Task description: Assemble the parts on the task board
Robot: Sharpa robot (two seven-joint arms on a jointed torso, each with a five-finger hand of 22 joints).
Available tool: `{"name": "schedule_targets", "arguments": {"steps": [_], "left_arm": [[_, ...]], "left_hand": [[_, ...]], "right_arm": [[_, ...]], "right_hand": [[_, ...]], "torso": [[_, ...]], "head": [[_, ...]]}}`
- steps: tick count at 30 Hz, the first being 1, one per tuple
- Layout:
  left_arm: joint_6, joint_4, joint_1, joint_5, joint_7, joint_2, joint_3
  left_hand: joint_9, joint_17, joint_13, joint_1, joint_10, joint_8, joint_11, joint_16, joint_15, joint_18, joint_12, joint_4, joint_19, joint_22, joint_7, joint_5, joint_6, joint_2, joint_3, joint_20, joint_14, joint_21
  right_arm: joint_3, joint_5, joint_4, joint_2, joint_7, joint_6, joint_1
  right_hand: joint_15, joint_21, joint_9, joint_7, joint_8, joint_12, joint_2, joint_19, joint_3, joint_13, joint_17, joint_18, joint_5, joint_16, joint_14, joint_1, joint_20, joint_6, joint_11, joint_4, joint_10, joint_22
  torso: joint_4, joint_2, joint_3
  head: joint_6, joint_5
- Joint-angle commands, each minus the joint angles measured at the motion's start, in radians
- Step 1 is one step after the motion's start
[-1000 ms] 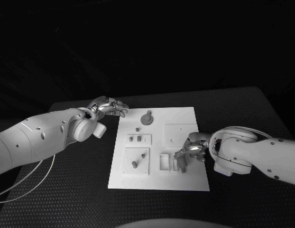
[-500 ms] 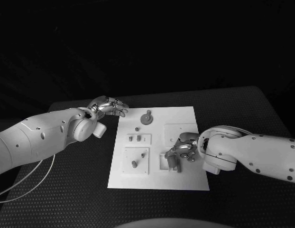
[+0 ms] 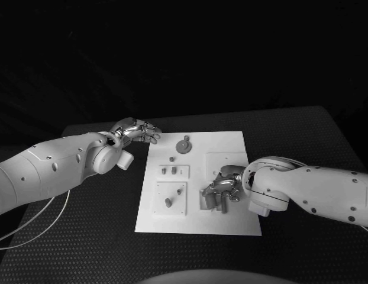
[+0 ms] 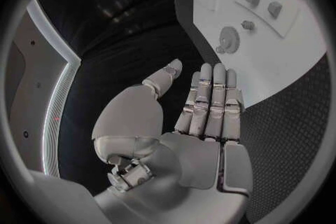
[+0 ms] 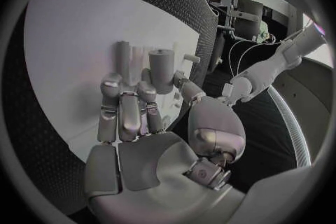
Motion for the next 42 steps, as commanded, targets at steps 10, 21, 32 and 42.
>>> {"name": "schedule_targets", "arguments": {"steps": [10, 21, 32, 42], "left_arm": [[0.011, 0.002, 0.001, 0.005, 0.004, 0.002, 0.001], [0.010, 0.002, 0.001, 0.005, 0.004, 0.002, 0.001], [0.010, 0.001, 0.001, 0.005, 0.004, 0.002, 0.001], [0.006, 0.000, 0.001, 0.006, 0.004, 0.003, 0.001]], "left_hand": [[-0.002, 0.002, -0.001, -0.010, -0.007, 0.004, 0.002, -0.005, 0.002, -0.015, -0.006, 0.008, 0.001, -0.001, -0.005, -0.001, -0.005, 0.001, 0.001, 0.006, 0.006, -0.002], [-0.002, 0.003, -0.002, -0.010, -0.007, 0.004, 0.002, -0.006, 0.002, -0.015, -0.006, 0.008, 0.000, -0.002, -0.005, -0.001, -0.005, 0.001, 0.001, 0.006, 0.005, -0.002], [-0.002, 0.004, -0.002, -0.010, -0.008, 0.004, 0.002, -0.007, 0.003, -0.015, -0.006, 0.008, 0.000, -0.002, -0.005, -0.001, -0.005, 0.000, 0.001, 0.006, 0.005, -0.002], [-0.003, 0.006, -0.002, -0.010, -0.008, 0.003, 0.002, -0.009, 0.003, -0.015, -0.007, 0.009, 0.000, -0.002, -0.005, -0.001, -0.007, -0.001, 0.000, 0.006, 0.005, -0.002]], "right_arm": [[-0.002, 0.004, -0.010, 0.006, -0.003, 0.035, -0.005], [-0.002, -0.002, -0.021, 0.014, -0.001, 0.038, -0.010], [-0.002, -0.008, -0.019, 0.016, 0.004, 0.042, -0.012], [-0.002, -0.009, -0.019, 0.017, 0.006, 0.049, -0.012]], "right_hand": [[-0.010, 0.001, -0.004, 0.011, -0.004, 0.002, -0.022, -0.005, 0.003, 0.004, -0.004, 0.031, 0.002, -0.005, 0.001, -0.033, -0.004, 0.018, -0.005, 0.025, -0.007, 0.016], [-0.010, 0.000, -0.008, 0.012, -0.010, -0.001, -0.079, -0.008, 0.009, 0.008, -0.007, 0.031, 0.002, -0.006, -0.006, -0.065, -0.006, 0.017, -0.003, 0.057, -0.011, 0.016], [-0.009, -0.001, -0.009, 0.014, -0.013, -0.003, -0.113, -0.011, 0.019, 0.010, -0.012, 0.031, 0.002, -0.007, -0.012, -0.070, -0.007, 0.014, -0.002, 0.075, -0.016, 0.016], [-0.008, -0.001, -0.010, 0.015, -0.015, -0.005, -0.134, -0.013, 0.022, 0.011, -0.019, 0.031, 0.002, -0.008, -0.019, -0.070, -0.006, 0.011, -0.001, 0.080, -0.018, 0.016]], "torso": [[-0.0005, 0.000, -0.0006], [-0.0003, 0.000, -0.0002], [-0.0011, 0.000, 0.0000], [-0.0009, 0.000, 0.0004]], "head": [[-0.003, 0.006], [-0.007, 0.009], [-0.009, 0.011], [-0.012, 0.011]]}}
